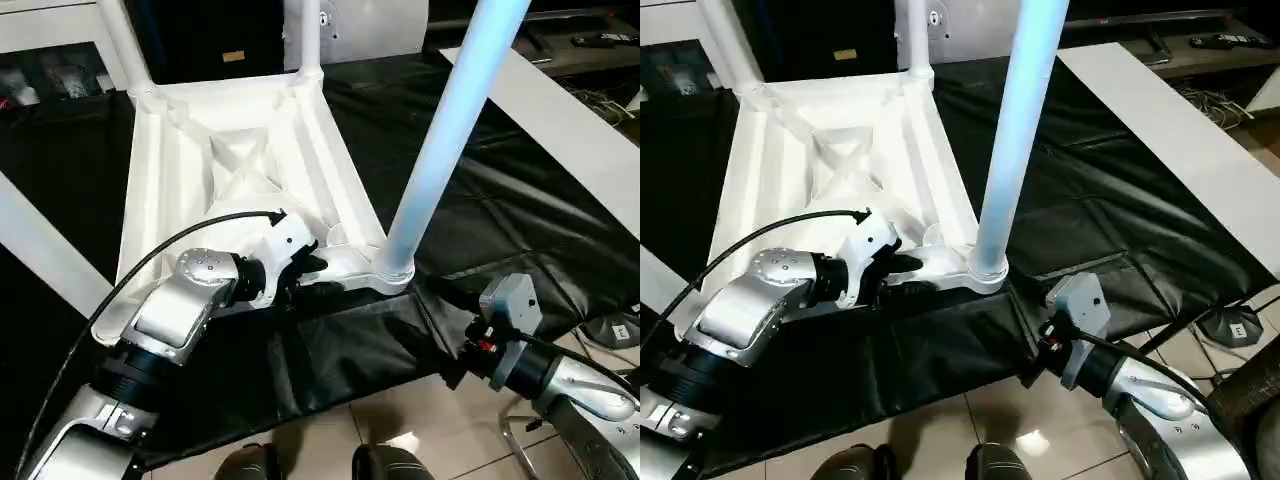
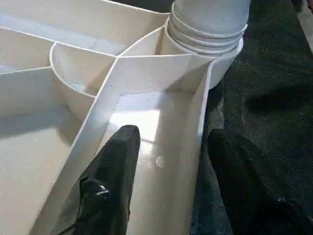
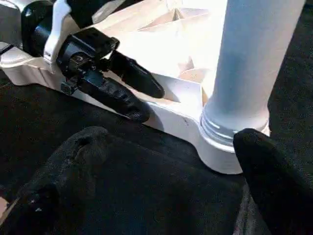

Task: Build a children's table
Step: Rotate leg to tighten

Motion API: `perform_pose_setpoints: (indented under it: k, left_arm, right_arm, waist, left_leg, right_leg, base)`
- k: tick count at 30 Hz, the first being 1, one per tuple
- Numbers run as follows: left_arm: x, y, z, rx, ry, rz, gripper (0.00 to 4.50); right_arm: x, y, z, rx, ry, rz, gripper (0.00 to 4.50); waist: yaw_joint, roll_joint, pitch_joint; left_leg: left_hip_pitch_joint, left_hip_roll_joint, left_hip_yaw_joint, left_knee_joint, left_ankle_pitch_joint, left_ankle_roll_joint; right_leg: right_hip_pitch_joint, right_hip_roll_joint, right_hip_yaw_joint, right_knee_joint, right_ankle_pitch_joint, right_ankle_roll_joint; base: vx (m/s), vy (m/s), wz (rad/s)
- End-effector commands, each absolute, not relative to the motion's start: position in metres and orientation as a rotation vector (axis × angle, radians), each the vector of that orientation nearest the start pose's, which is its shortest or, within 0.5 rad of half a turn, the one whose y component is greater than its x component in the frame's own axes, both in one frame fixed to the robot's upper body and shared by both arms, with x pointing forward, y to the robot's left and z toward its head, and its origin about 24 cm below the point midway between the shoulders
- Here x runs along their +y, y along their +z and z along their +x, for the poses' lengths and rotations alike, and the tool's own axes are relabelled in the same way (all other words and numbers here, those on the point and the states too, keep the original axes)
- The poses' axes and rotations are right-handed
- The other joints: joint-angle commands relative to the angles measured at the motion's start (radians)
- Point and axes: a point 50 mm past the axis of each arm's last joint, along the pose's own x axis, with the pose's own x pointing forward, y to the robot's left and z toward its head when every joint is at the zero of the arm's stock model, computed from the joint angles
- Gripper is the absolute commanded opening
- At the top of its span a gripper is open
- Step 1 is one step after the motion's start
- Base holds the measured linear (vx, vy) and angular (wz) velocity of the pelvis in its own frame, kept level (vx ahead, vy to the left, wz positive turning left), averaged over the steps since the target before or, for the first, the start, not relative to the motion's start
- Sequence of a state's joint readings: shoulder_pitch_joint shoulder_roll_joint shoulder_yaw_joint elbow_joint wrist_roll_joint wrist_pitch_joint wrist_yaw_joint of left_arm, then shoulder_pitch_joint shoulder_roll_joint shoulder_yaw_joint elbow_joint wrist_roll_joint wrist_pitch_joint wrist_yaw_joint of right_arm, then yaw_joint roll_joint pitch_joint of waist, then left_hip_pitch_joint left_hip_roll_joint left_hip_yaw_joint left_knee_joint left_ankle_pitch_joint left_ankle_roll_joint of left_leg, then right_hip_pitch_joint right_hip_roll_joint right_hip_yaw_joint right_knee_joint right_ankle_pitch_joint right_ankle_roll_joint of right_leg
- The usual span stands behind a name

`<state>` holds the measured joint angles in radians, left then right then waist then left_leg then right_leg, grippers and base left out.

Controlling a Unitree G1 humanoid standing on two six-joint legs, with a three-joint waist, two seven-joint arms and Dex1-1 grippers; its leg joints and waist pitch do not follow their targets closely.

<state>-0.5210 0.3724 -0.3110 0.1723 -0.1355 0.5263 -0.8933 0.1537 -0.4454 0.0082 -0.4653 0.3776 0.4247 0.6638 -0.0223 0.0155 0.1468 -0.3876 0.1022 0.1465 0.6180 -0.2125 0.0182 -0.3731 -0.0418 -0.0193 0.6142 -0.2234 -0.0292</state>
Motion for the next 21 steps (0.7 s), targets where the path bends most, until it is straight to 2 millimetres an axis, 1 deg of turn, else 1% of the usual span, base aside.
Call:
perform_pose_setpoints:
  k: [1,3,4,8,11,17,18,19,21]
  left_arm:
    - [0.1082,0.0767,0.3066,0.446,-1.118,0.272,2.33]
    - [0.1080,0.0767,0.3064,0.446,-1.124,0.275,2.33]
    - [0.1057,0.0778,0.3048,0.441,-1.145,0.268,2.33]
    - [0.1026,0.0776,0.3020,0.443,-1.168,0.260,2.33]
    - [0.1020,0.0766,0.3014,0.447,-1.173,0.261,2.33]
    - [0.1010,0.0760,0.2997,0.451,-1.197,0.263,2.33]
    - [0.1012,0.0758,0.2996,0.452,-1.197,0.268,2.12]
    - [0.1016,0.0757,0.2999,0.451,-1.199,0.279,2.12]
    - [0.1016,0.0757,0.2999,0.451,-1.199,0.279,1.92]
  right_arm:
    - [-0.1676,0.0858,0.2032,0.174,0.807,-0.052,4.50]
    - [-0.1674,0.0859,0.2031,0.174,0.807,-0.052,4.50]
    - [-0.1679,0.0861,0.2033,0.173,0.802,-0.055,4.50]
    - [-0.1695,0.0860,0.2044,0.172,0.791,-0.062,4.50]
    - [-0.1702,0.0856,0.2051,0.172,0.788,-0.064,4.50]
    - [-0.1714,0.0847,0.2059,0.170,0.790,-0.061,4.50]
    - [-0.1718,0.0842,0.2060,0.170,0.790,-0.062,4.50]
    - [-0.1721,0.0828,0.2056,0.173,0.796,-0.062,4.50]
    - [-0.1721,0.0828,0.2056,0.173,0.796,-0.062,4.50]
  waist:
    - [0.000,-0.003,-0.055]
    - [0.000,-0.003,-0.056]
    - [0.000,-0.003,-0.056]
    - [0.001,-0.003,-0.058]
    - [0.001,-0.003,-0.059]
    - [0.002,-0.003,-0.057]
    - [0.001,-0.004,-0.057]
    - [0.001,-0.004,-0.056]
    - [0.001,-0.004,-0.056]
  left_leg:
    - [0.019,0.129,-0.055,-0.093,-0.167,0.087]
    - [0.019,0.129,-0.054,-0.093,-0.160,0.085]
    - [0.019,0.129,-0.054,-0.093,-0.151,0.088]
    - [0.017,0.130,-0.053,-0.093,-0.118,0.106]
    - [0.017,0.129,-0.052,-0.092,-0.107,0.116]
    - [0.018,0.130,-0.051,-0.094,-0.113,0.117]
    - [0.017,0.130,-0.051,-0.095,-0.119,0.116]
    - [0.018,0.130,-0.051,-0.096,-0.125,0.114]
    - [0.017,0.131,-0.050,-0.096,-0.128,0.111]
  right_leg:
    - [0.035,-0.130,0.059,-0.077,-0.129,-0.277]
    - [0.034,-0.131,0.060,-0.078,-0.130,-0.272]
    - [0.034,-0.131,0.060,-0.077,-0.115,-0.272]
    - [0.035,-0.131,0.059,-0.073,-0.060,-0.278]
    - [0.036,-0.132,0.058,-0.073,-0.039,-0.281]
    - [0.035,-0.132,0.058,-0.075,-0.053,-0.282]
    - [0.036,-0.131,0.058,-0.076,-0.061,-0.281]
    - [0.035,-0.131,0.058,-0.076,-0.071,-0.279]
    - [0.035,-0.133,0.059,-0.077,-0.078,-0.278]
  base:
    - [0.000,0.000,0.00]
    - [0.000,0.000,0.00]
    - [0.000,0.000,0.00]
    - [0.000,0.000,0.00]
    - [0.000,0.000,0.00]
    - [0.000,0.000,0.00]
    - [0.000,0.000,0.00]
    - [0.000,0.000,0.00]
    - [0.000,0.000,0.00]
